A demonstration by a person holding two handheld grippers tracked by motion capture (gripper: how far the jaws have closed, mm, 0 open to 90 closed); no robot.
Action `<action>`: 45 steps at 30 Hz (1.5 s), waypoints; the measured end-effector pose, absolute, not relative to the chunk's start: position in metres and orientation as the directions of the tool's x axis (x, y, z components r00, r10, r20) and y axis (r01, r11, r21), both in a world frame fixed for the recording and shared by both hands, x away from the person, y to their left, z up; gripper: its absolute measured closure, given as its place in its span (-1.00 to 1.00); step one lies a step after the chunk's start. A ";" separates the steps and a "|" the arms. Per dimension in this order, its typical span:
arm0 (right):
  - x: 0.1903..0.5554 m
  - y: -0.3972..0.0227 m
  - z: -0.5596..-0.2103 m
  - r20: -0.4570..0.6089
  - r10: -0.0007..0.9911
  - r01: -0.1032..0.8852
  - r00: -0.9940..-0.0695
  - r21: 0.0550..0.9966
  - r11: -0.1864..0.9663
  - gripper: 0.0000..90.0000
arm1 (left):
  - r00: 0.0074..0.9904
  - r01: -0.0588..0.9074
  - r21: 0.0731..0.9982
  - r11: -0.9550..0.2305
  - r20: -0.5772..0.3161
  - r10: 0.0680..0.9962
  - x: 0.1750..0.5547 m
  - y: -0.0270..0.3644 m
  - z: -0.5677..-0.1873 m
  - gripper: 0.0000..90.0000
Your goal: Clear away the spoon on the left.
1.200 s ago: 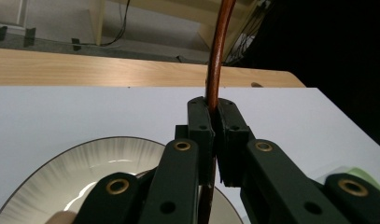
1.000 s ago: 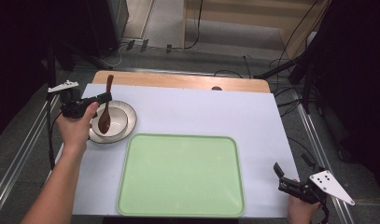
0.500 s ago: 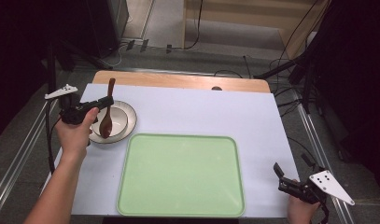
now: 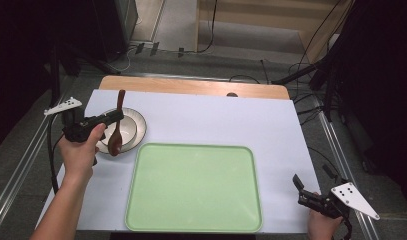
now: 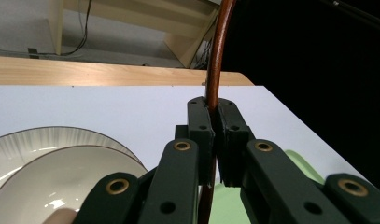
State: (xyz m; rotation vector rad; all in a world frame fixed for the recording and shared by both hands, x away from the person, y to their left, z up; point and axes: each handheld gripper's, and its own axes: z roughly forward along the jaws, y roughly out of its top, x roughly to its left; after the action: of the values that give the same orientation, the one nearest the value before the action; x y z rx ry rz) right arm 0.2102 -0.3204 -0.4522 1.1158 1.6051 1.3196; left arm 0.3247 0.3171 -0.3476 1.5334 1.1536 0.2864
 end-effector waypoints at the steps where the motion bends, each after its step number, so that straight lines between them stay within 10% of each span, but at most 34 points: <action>1: 0.210 -0.320 -0.452 -0.028 0.945 0.156 -0.326 0.984 0.083 -1.00 | 0.492 0.502 0.856 0.121 -0.398 0.774 0.321 0.316 -0.348 0.92; 45: 0.210 -0.320 -0.452 -0.029 0.944 0.155 -0.328 0.984 0.084 -1.00 | 0.490 0.711 0.688 0.145 -0.634 0.598 0.263 0.257 -0.433 0.92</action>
State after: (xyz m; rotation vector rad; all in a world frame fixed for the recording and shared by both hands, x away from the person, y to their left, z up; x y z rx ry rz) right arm 0.2100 -0.3205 -0.4521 1.1141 1.6069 1.3194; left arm 0.2632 0.2568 -0.4326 1.5324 1.1811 -0.1176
